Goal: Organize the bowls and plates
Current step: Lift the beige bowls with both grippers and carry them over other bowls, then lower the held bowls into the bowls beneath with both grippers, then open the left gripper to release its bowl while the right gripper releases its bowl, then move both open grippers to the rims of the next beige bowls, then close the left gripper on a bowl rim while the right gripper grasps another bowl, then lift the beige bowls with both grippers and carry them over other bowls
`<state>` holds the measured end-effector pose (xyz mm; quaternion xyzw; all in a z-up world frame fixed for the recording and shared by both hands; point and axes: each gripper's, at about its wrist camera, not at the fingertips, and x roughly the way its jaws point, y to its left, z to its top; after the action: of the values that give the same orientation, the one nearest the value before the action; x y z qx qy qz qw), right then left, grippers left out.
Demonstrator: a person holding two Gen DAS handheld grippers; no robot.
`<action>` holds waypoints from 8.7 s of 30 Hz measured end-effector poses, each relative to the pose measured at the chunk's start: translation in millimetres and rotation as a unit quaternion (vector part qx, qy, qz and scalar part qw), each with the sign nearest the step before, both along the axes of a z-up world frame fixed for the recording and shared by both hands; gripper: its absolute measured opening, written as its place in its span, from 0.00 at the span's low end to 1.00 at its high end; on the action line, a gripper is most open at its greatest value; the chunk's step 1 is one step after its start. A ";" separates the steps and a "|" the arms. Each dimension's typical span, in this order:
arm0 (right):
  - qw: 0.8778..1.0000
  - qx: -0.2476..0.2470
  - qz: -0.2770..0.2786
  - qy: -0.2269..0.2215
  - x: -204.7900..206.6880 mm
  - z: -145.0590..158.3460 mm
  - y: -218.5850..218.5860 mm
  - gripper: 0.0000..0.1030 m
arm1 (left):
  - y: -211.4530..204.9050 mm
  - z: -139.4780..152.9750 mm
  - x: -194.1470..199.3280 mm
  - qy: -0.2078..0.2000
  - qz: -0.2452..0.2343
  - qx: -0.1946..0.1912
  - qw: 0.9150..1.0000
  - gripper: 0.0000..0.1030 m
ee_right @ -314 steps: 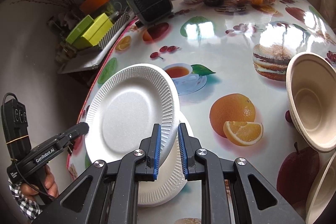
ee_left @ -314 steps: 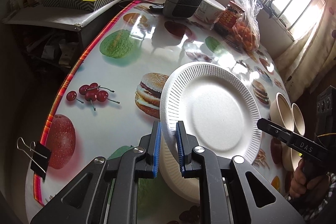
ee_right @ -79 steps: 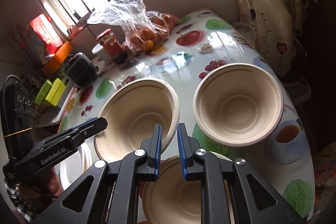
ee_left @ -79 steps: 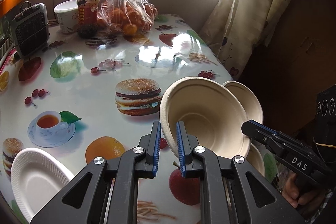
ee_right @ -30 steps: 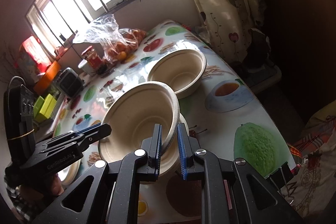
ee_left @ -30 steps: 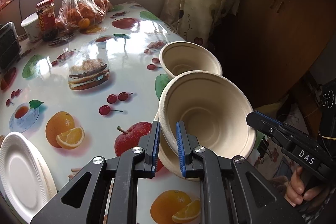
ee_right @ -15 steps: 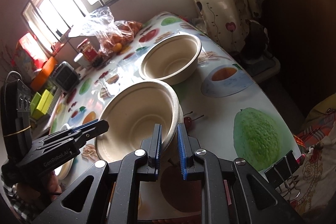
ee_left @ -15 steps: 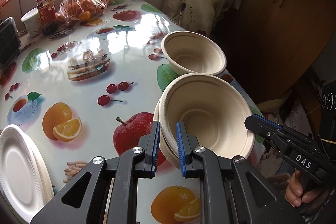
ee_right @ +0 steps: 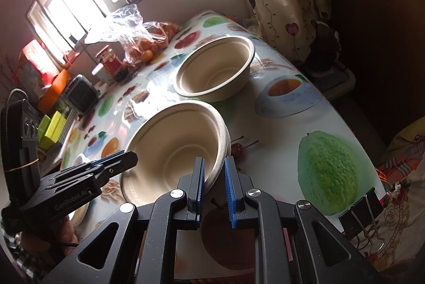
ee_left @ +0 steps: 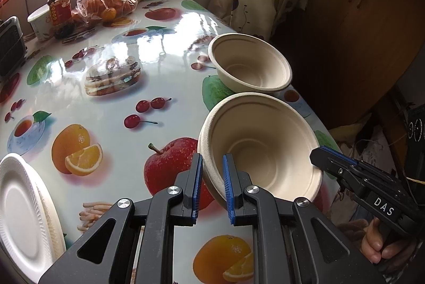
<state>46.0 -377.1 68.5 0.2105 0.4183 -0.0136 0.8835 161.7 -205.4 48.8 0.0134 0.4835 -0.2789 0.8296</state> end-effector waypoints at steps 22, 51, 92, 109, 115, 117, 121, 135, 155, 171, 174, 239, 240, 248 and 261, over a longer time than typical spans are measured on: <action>1.000 -0.009 0.000 0.001 1.8 -2.0 2.0 0.16 | 0.9 1.0 -1.2 -0.004 0.001 0.001 1.000 0.15; 1.000 -0.011 -0.001 0.001 1.9 -1.2 2.6 0.16 | -2.7 -0.7 -2.0 -0.005 -0.003 0.006 1.000 0.24; 1.000 -0.026 -0.009 -0.004 11.5 -0.2 2.1 0.43 | 4.7 4.6 7.2 -0.022 0.008 0.020 1.000 0.43; 0.999 -0.038 -0.030 -0.014 32.9 13.8 -15.9 0.45 | -5.2 18.9 33.0 -0.043 0.003 0.023 0.999 0.43; 0.998 -0.051 -0.035 -0.016 44.0 18.5 -26.5 0.46 | -12.5 21.0 52.6 -0.041 0.002 0.011 0.999 0.43; 0.998 -0.057 -0.037 -0.016 48.7 20.7 -29.8 0.46 | -14.9 20.3 62.3 -0.038 0.003 0.007 0.999 0.43; 0.997 -0.064 -0.039 -0.015 57.7 21.0 -38.0 0.46 | -18.1 19.1 78.4 -0.032 0.008 0.001 0.999 0.43; 0.997 -0.074 -0.038 -0.004 85.1 14.2 -57.3 0.46 | -42.1 17.2 110.6 -0.035 0.000 -0.001 0.999 0.43; 0.998 -0.063 -0.020 0.004 111.2 1.9 -58.7 0.46 | -56.6 -5.2 131.3 0.005 -0.003 -0.003 1.000 0.39; 0.998 -0.060 -0.018 0.007 115.9 -0.4 -56.5 0.29 | -59.6 -11.1 136.0 0.019 -0.006 -0.010 1.000 0.24; 0.998 -0.058 -0.012 0.006 116.5 -1.3 -55.5 0.21 | -60.6 -11.9 135.8 0.022 -0.007 -0.012 1.000 0.24; 0.998 -0.039 -0.024 -0.042 90.3 35.4 -51.1 0.12 | -51.8 30.3 110.8 -0.007 -0.014 -0.041 0.999 0.10; 0.998 -0.038 -0.024 -0.043 88.5 36.9 -50.5 0.12 | -51.0 31.8 109.6 -0.008 -0.014 -0.042 0.999 0.10; 0.998 -0.037 -0.022 -0.051 73.9 46.7 -40.3 0.14 | -40.3 38.9 99.4 -0.006 -0.014 -0.054 0.998 0.10; 0.998 -0.031 -0.021 -0.056 48.8 54.2 -23.8 0.14 | -20.4 48.0 77.5 -0.008 -0.013 -0.071 0.997 0.10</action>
<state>94.8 -401.0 122.8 0.1925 0.3627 -0.0327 0.9112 239.2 -225.8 96.8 -0.0374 0.4558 -0.3231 0.8285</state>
